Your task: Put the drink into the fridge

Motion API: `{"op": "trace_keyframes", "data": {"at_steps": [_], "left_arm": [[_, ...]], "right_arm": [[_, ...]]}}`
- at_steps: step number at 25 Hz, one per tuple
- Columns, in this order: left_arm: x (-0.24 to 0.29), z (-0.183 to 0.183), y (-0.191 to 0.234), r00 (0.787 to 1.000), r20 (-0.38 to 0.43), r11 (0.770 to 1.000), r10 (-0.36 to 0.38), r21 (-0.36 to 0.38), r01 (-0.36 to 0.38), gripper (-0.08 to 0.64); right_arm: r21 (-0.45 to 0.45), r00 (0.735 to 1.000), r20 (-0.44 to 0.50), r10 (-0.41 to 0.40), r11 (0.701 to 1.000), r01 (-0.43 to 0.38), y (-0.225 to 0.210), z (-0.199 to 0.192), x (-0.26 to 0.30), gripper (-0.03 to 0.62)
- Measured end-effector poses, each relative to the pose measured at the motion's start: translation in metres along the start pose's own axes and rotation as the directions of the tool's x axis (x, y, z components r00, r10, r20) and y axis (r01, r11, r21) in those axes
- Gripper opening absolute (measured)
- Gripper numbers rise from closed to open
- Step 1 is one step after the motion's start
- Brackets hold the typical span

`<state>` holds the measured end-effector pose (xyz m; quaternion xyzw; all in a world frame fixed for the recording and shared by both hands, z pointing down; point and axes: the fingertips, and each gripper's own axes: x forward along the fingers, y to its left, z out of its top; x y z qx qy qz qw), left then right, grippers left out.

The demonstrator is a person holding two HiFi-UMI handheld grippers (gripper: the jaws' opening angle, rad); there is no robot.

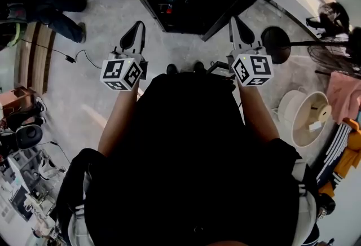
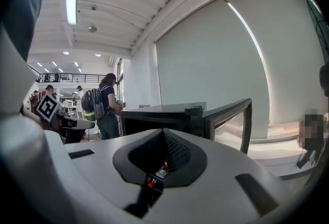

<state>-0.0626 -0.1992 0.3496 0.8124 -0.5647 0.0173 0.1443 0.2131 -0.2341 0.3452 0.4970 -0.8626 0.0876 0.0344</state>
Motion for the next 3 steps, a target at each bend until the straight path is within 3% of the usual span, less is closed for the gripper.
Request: {"op": "trace_keyframes", "data": {"at_steps": [3], "left_arm": [[-0.0002, -0.0042, -0.0022, 1.000, -0.003, 1.000, -0.003, -0.010, 0.002, 0.015]], "right_arm": [[0.001, 1.000, -0.001, 0.003, 1.000, -0.003, -0.0006, -0.0020, 0.0005, 0.021]]}}
